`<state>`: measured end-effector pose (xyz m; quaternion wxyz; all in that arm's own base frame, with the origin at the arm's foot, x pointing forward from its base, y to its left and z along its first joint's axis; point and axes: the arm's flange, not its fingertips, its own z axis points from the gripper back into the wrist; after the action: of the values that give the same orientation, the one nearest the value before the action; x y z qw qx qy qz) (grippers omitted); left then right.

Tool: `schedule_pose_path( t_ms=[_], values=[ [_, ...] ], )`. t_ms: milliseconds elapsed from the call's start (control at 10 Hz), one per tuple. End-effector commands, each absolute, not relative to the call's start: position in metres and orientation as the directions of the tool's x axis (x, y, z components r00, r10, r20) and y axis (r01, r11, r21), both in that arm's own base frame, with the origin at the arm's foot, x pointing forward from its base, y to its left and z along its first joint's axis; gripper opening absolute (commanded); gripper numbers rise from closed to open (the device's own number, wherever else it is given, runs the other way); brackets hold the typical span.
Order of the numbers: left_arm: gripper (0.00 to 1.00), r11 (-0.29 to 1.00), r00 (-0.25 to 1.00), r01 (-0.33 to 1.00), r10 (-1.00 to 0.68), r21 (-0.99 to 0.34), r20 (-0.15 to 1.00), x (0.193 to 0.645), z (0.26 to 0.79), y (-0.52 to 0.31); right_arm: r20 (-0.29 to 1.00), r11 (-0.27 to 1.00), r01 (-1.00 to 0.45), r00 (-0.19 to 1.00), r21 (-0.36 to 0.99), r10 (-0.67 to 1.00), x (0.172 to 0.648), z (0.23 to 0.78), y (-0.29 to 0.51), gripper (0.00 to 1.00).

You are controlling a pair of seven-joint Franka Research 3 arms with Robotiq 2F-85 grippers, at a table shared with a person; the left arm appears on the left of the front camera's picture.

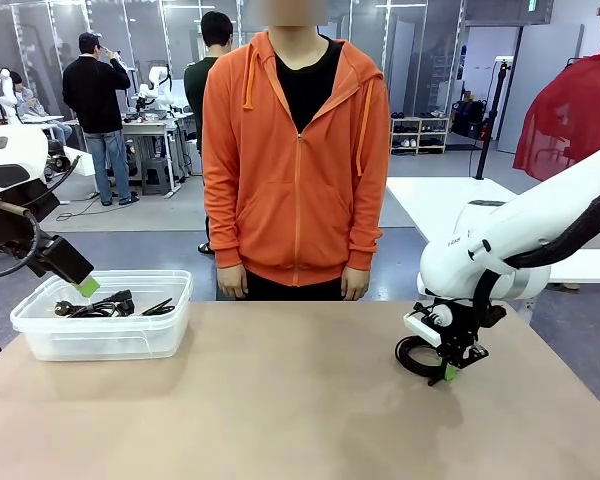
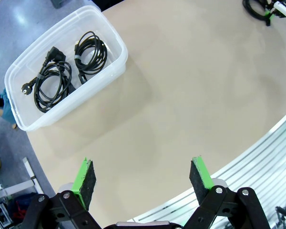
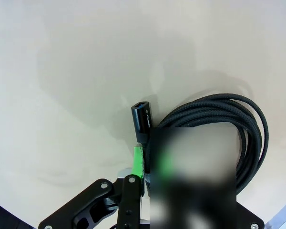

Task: Organize and store the cables.
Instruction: Place the USB Extension Cable into the Organizing box.

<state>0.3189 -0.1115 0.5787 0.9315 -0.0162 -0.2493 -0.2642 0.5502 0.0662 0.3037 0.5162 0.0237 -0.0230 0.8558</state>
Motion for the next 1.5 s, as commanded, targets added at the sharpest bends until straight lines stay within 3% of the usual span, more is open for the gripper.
schedule_pose_path(
  t_ms=[0,200,400,700,1000,1400],
  values=[
    [1.0,0.861,0.739,0.499,-0.484,0.101,0.469,0.317,0.579,-0.111,0.096,-0.385,-0.923,-0.386,-0.029,0.918,0.545,0.323,0.071,0.1],
    [1.0,0.861,0.739,0.499,-0.484,0.101,0.469,0.317,0.579,-0.111,0.087,-0.303,-0.953,-0.304,-0.022,0.949,0.541,0.378,0.083,0.1],
    [1.0,0.861,0.739,0.499,-0.484,0.101,0.469,0.317,0.579,-0.111,-0.026,-0.287,-0.958,-0.287,0.023,0.958,0.543,0.421,0.104,0.1],
    [1.0,0.861,0.739,0.499,-0.484,0.101,0.469,0.317,0.579,-0.111,0.039,-0.209,-0.978,-0.208,0.019,0.977,0.543,0.453,0.141,0.1],
    [1.0,0.861,0.739,0.499,-0.484,0.101,0.469,0.317,0.579,-0.111,0.096,-0.152,-0.988,-0.149,0.035,0.984,0.551,0.468,0.204,0.1],
    [1.0,0.861,0.739,0.499,-0.484,0.101,0.469,0.317,0.579,-0.111,0.089,-0.189,-0.981,-0.185,0.038,0.979,0.563,0.453,0.322,0.1]
  ],
)
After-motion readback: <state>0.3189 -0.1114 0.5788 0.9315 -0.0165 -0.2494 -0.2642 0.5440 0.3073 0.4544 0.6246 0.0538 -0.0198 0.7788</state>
